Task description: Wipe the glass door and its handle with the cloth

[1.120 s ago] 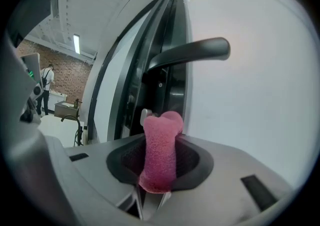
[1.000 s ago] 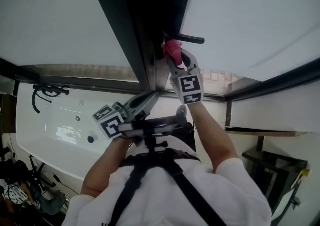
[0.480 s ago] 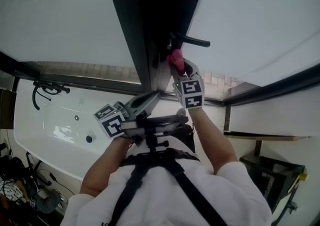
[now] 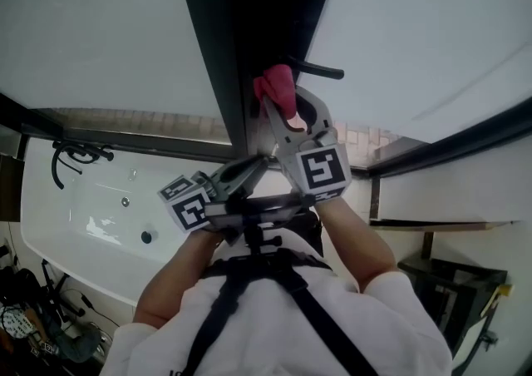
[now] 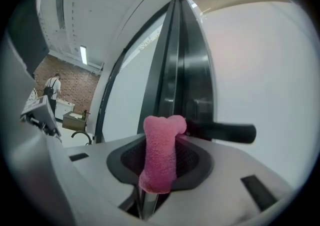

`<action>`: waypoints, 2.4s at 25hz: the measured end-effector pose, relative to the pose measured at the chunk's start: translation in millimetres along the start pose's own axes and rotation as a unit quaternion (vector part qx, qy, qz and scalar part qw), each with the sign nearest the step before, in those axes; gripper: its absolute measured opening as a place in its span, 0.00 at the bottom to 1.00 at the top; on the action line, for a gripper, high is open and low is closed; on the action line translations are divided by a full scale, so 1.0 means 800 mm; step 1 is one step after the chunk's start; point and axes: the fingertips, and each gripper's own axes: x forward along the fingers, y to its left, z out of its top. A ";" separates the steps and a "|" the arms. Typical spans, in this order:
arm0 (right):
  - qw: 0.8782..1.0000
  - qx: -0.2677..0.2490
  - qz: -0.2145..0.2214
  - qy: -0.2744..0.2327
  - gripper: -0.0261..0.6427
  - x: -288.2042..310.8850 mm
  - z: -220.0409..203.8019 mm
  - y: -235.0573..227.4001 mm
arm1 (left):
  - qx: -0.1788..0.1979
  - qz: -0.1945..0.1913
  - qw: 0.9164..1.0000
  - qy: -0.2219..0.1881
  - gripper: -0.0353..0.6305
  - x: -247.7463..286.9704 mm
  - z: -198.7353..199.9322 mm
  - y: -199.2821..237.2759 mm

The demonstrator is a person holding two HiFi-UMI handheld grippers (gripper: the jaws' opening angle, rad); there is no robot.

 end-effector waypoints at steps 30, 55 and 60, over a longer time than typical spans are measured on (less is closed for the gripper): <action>0.986 0.000 -0.111 -0.123 0.19 0.047 0.143 -0.071 | -0.004 -0.010 1.000 0.001 0.04 0.000 -0.003 -0.001; 0.986 -0.120 -0.101 -0.050 0.20 0.044 0.045 -0.009 | 0.000 -0.003 1.000 0.002 0.04 -0.003 -0.005 -0.001; 0.986 -0.134 -0.095 -0.034 0.20 0.044 0.024 -0.003 | 0.001 0.000 1.000 0.002 0.04 -0.003 -0.004 -0.001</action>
